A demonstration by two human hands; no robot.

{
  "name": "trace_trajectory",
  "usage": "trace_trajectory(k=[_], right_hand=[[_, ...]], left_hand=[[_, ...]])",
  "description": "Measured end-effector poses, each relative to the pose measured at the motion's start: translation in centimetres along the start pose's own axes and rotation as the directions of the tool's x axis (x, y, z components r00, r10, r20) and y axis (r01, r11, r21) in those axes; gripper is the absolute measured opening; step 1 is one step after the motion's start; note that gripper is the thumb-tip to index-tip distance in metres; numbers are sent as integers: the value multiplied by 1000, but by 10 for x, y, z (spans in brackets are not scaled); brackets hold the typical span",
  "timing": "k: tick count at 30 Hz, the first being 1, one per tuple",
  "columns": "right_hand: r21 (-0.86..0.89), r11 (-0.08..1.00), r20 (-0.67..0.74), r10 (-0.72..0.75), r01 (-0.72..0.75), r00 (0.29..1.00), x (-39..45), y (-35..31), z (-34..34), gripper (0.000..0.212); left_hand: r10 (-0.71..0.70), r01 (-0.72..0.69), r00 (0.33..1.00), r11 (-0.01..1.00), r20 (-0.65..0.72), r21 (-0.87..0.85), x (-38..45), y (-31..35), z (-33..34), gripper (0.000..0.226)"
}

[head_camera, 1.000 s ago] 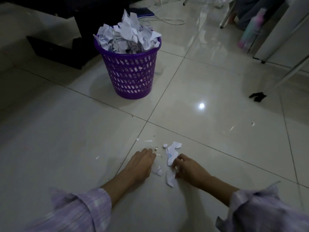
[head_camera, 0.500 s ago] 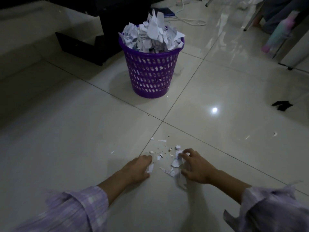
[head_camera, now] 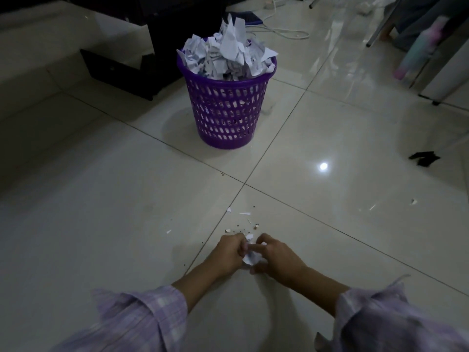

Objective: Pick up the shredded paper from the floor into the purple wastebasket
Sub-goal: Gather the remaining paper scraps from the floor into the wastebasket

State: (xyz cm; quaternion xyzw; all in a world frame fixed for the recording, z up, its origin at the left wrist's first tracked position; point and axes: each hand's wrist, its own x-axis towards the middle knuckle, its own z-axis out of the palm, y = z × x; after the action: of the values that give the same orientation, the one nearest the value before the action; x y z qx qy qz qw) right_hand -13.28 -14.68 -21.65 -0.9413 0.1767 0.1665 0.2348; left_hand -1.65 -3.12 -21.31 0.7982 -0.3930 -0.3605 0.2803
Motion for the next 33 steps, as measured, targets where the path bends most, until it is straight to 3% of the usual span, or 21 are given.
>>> trace_trajectory(k=[5,10,13,16,21,24,28,30,33], right_hand=[[-65,995,-47,-81,78,996,0,1,-3,27],[-107,992,-72,-70,62,995,12,4,-20,17],[-121,990,-166,-89,70,982,10,8,-36,29],[-182,977,-127,-138,114,982,0,14,-42,32],[-254,956,17,-150,149,989,-19,21,-24,35],[-185,973,-26,-143,135,989,-31,17,-22,32],[-197,979,0,-50,49,999,-41,11,-8,60],[-227,974,14,-9,12,1000,-36,13,1,55],[-206,977,-35,-51,43,998,-23,17,1,29]], left_hand=[[-46,48,999,996,21,-77,2,0,-3,23],[30,-27,999,997,-37,79,3,2,-11,24],[53,-35,996,978,-77,207,4,4,-17,33],[75,-46,992,962,-98,268,1,5,-17,39],[151,-168,986,862,74,477,-5,4,-12,34],[217,-275,961,791,168,547,-10,9,-5,39],[217,-316,946,779,240,542,-17,17,9,34],[213,-302,951,788,222,536,-17,22,12,28],[196,-260,965,808,175,529,-13,26,8,30]])
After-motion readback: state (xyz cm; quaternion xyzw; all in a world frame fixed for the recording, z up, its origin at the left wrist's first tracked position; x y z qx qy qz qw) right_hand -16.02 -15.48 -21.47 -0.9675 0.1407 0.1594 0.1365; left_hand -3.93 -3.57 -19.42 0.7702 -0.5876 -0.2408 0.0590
